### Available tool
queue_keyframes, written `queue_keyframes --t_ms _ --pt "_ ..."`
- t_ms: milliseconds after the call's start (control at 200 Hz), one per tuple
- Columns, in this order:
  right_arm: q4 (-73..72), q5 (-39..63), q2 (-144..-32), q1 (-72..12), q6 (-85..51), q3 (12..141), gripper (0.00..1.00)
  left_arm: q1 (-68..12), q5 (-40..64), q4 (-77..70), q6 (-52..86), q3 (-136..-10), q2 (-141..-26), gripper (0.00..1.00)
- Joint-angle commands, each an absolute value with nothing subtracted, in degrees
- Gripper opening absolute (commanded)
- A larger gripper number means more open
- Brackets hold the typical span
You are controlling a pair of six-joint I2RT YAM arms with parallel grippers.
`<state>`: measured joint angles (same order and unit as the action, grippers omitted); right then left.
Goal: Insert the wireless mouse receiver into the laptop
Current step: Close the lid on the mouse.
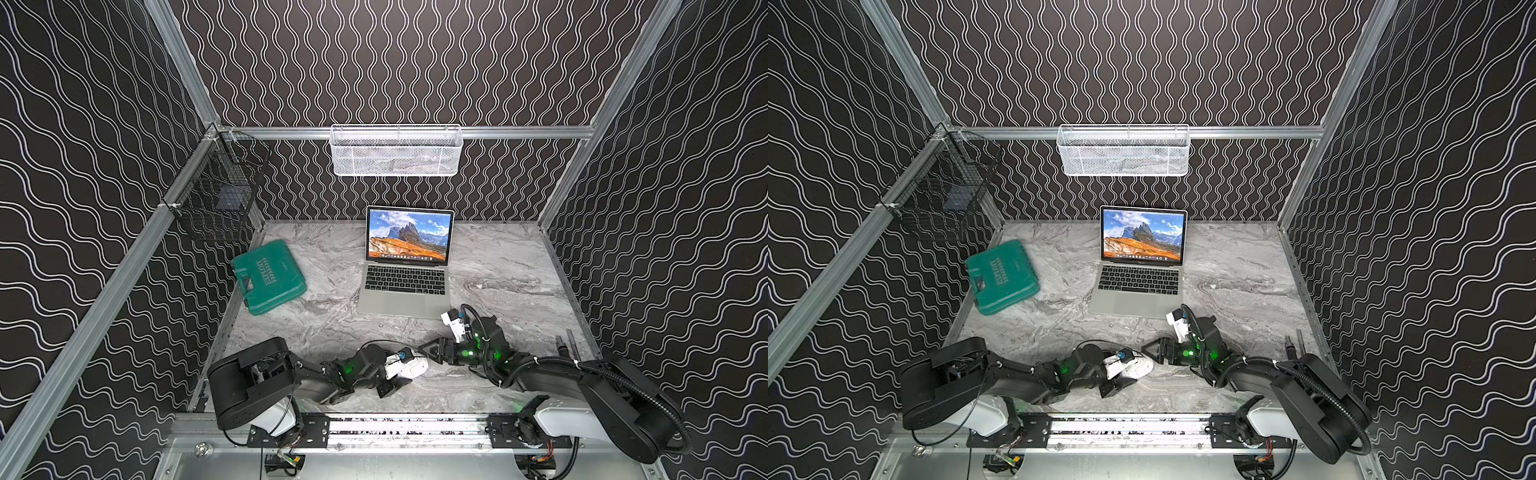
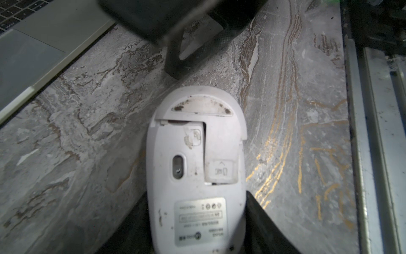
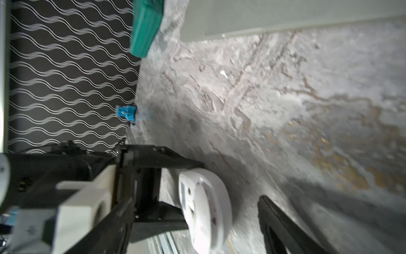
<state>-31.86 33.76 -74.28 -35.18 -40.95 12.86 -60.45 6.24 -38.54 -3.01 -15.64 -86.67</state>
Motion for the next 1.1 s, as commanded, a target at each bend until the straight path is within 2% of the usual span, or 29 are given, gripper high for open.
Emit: queue_keyframes --t_ms 0,90,190,340,726,1096 --pt "-26.88 36.76 -75.27 -35.24 -38.15 12.42 0.85 -60.38 6.28 -34.89 -2.35 -15.38 -87.19 0.18" --pt "-29.17 40.34 -77.47 -35.31 -38.66 11.83 0.73 -60.42 6.51 -34.46 -2.37 -15.72 -87.4 0.18" --pt "-29.71 39.8 -77.22 -35.42 -38.88 11.16 0.59 -60.34 6.51 -34.1 -2.42 -15.76 -87.33 0.18" --pt "-26.42 40.42 -76.9 -35.42 -36.91 12.82 0.58 -60.29 6.42 -33.83 -2.28 -15.56 -87.03 0.18" --pt "-28.19 42.89 -84.16 -35.68 -34.94 16.18 0.39 -60.29 7.47 -33.36 -2.37 -15.61 -87.55 0.18" --pt "-22.76 40.9 -84.18 -35.51 -32.18 17.61 0.29 -60.29 8.02 -32.35 -2.76 -15.5 -87.33 0.18"
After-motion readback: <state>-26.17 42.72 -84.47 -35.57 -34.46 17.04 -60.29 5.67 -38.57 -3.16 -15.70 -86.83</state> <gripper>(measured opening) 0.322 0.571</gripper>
